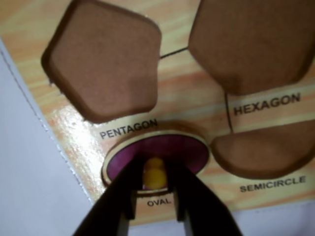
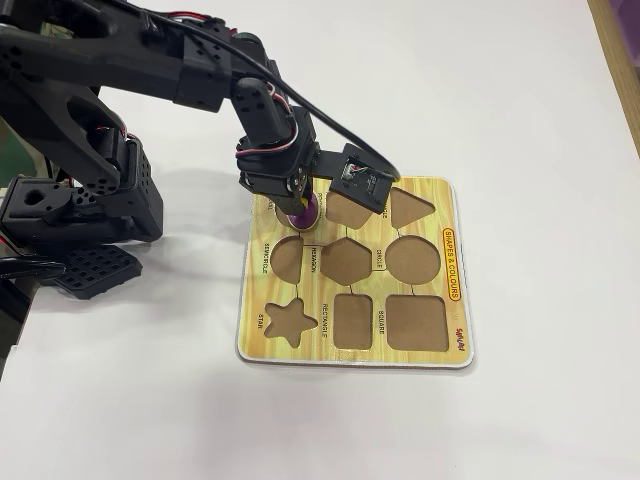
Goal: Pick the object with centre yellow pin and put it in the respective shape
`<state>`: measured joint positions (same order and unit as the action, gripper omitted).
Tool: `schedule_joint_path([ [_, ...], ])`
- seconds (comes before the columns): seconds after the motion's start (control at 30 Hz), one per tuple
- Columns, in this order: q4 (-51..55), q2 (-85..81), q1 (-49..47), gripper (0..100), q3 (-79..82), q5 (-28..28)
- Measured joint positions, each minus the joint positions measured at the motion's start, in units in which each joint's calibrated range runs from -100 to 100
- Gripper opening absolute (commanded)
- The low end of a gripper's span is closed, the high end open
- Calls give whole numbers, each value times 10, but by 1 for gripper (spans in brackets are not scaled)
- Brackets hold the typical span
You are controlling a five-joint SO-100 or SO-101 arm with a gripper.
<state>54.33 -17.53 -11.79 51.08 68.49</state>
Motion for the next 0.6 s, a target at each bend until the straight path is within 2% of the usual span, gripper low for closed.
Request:
schedule_joint_path([
  [0.6,-1,-1,-1,1,22,-1],
])
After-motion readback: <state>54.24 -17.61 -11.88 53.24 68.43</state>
